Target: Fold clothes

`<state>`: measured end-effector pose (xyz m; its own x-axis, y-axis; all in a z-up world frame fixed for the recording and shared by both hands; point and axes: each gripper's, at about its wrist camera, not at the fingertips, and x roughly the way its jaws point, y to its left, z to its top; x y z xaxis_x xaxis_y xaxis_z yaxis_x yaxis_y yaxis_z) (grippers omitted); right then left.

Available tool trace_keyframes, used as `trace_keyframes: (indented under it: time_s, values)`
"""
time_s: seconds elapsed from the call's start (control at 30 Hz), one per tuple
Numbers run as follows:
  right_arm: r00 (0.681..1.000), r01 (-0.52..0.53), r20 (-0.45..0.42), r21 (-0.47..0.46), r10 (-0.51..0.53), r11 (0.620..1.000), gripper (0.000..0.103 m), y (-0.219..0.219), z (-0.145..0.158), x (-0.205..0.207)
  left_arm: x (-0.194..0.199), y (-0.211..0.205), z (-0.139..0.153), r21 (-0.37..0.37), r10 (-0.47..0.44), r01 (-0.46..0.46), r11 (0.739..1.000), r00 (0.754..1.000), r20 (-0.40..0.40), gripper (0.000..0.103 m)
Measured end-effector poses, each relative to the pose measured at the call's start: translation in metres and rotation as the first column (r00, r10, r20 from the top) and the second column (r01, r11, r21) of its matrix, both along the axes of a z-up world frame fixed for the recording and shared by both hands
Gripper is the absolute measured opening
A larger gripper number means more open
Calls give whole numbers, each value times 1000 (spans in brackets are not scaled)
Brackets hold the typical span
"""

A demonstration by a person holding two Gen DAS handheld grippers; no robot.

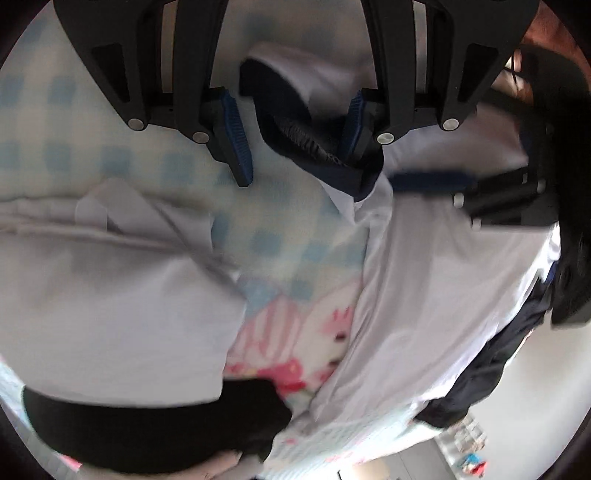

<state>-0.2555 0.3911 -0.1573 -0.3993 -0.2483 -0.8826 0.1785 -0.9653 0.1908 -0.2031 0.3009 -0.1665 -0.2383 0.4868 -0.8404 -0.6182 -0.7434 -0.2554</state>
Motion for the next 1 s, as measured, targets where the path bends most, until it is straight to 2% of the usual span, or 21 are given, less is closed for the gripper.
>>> trace_keyframes:
  time_s: [0.2, 0.3, 0.37, 0.5, 0.57, 0.63, 0.77, 0.8, 0.87, 0.93, 1.0]
  values:
    - [976, 193, -72, -135, -203, 972, 46, 23, 11, -4, 3, -2, 0, 27, 4, -4, 1000, 1000, 0, 43]
    - [965, 240, -43, -255, -259, 937, 46, 41, 14, -4, 4, -3, 3, 49, 3, -2, 999, 1000, -7, 43]
    - [961, 261, -32, -243, -276, 934, 44, 44, 11, -6, 5, -5, 6, 70, 4, -3, 998, 1000, -14, 43]
    - [941, 297, -87, -252, -327, 921, 45, 51, 22, 5, 3, -15, 17, 153, 41, -36, 988, 999, -30, 43]
    - [930, 321, -91, -264, -355, 909, 46, 61, 25, 8, 2, -13, 18, 155, 48, -40, 987, 998, -45, 40]
    - [936, 315, -70, -276, -346, 908, 46, 66, 24, 10, -3, -15, 23, 182, 72, -62, 981, 996, -48, 37]
    - [949, 255, -124, -235, -289, 938, 47, 62, 39, 26, -17, -23, 33, 234, 134, -120, 965, 990, -42, 37]
    - [948, 256, -129, -235, -291, 938, 50, 63, 40, 29, -19, -23, 33, 223, 134, -122, 967, 990, -42, 37]
    - [946, 272, -101, -268, -308, 924, 51, 71, 38, 30, -25, -7, 29, 139, 87, -81, 987, 996, -38, 36]
    - [941, 296, -67, -311, -331, 903, 51, 82, 36, 31, -22, 6, 25, 84, 39, -36, 996, 999, -31, 36]
    - [935, 309, -49, -381, -353, 871, 51, 95, 36, 32, -27, 20, 22, 55, 30, -28, 998, 999, -44, 36]
